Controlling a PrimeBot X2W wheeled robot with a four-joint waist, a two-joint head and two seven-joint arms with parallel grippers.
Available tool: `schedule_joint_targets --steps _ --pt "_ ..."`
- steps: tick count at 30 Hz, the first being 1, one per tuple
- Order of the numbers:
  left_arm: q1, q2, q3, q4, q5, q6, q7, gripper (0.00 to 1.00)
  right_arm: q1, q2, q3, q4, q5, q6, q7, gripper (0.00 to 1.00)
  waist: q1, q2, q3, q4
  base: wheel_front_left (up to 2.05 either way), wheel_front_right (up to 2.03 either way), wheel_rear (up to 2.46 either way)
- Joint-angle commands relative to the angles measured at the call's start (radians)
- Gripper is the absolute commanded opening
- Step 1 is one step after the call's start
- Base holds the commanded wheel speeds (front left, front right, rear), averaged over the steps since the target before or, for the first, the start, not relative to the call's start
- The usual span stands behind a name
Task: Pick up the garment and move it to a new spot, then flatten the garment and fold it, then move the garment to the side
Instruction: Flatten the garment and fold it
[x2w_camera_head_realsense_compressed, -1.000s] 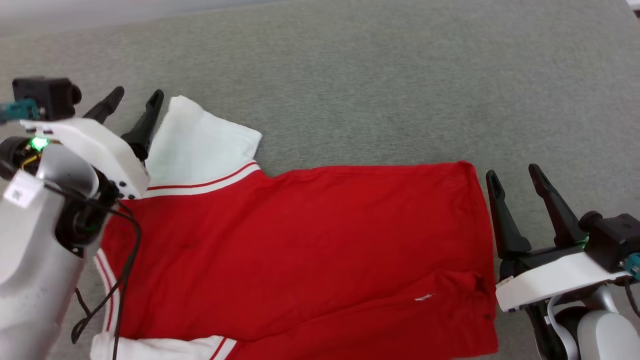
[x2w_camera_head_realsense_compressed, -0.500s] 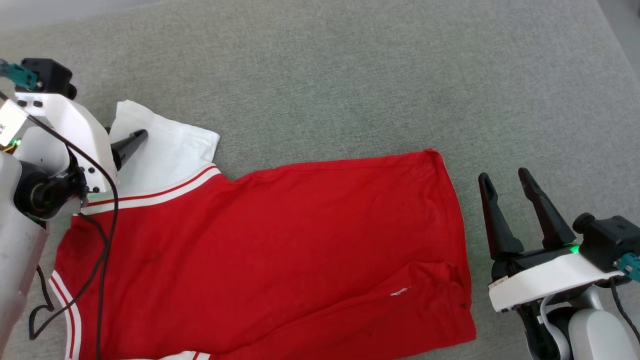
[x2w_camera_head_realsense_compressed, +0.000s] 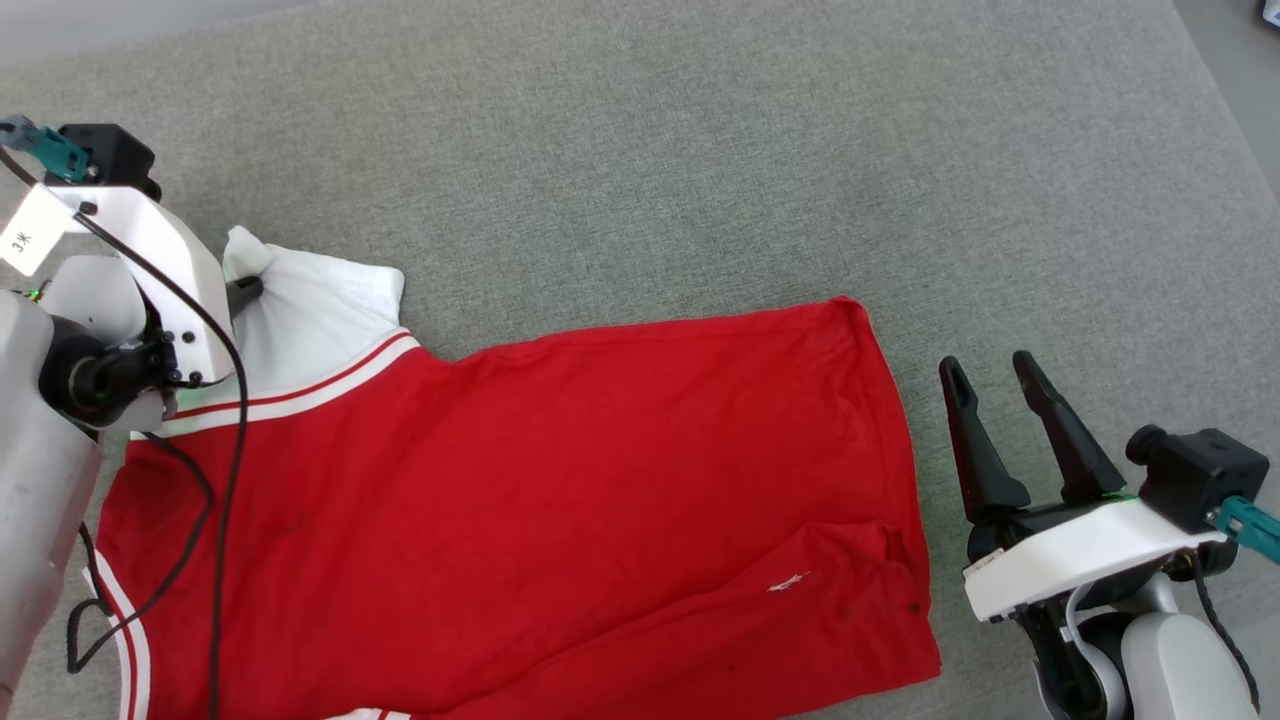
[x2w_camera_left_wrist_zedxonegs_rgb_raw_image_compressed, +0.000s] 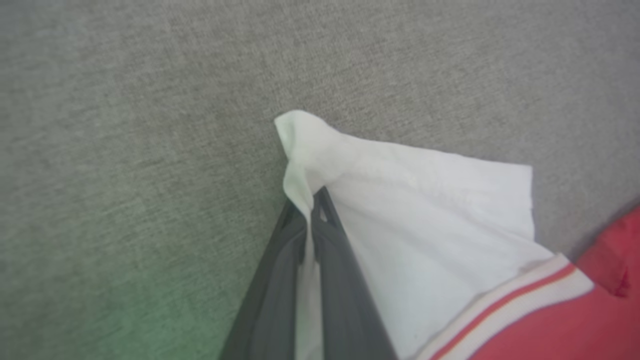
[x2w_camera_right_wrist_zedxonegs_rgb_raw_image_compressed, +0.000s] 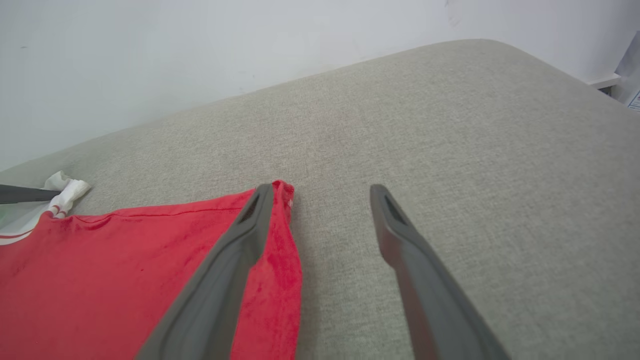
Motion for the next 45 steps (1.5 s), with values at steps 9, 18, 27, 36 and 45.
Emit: schedule_joint_targets --steps 9,18,27,36,45 --pt "0.004 -0.061 0.002 0.074 0.023 -0.002 -0.170 0.00 -0.082 -0.009 -0.032 0.103 0.024 -0.001 0.166 1.00 0.0002 0.0000 -0.074 0.051 0.00 0.00 0.00" --pt "0.046 -0.105 0.012 0.034 0.028 -0.003 -0.354 0.00 -0.192 -0.091 -0.025 0.220 0.076 -0.001 0.462 1.00 0.0002 0.0000 -0.138 0.137 0.00 0.00 0.00" --pt "0.089 -0.117 0.009 -0.048 0.017 -0.003 -0.416 0.00 -0.330 -0.145 0.024 0.343 0.071 -0.001 0.650 1.00 0.0002 0.0000 -0.126 0.198 0.00 0.00 0.00" --pt "0.116 -0.110 0.016 -0.112 0.006 0.003 -0.432 0.00 -0.427 -0.147 0.098 0.566 0.076 -0.001 0.798 1.00 0.0002 0.0000 -0.097 0.238 0.00 0.00 0.00" --pt "0.142 -0.103 0.014 -0.146 -0.003 0.002 -0.447 0.00 -0.474 -0.176 0.119 0.626 0.091 -0.001 0.788 0.00 0.0002 0.0000 -0.099 0.257 0.00 0.00 0.00"
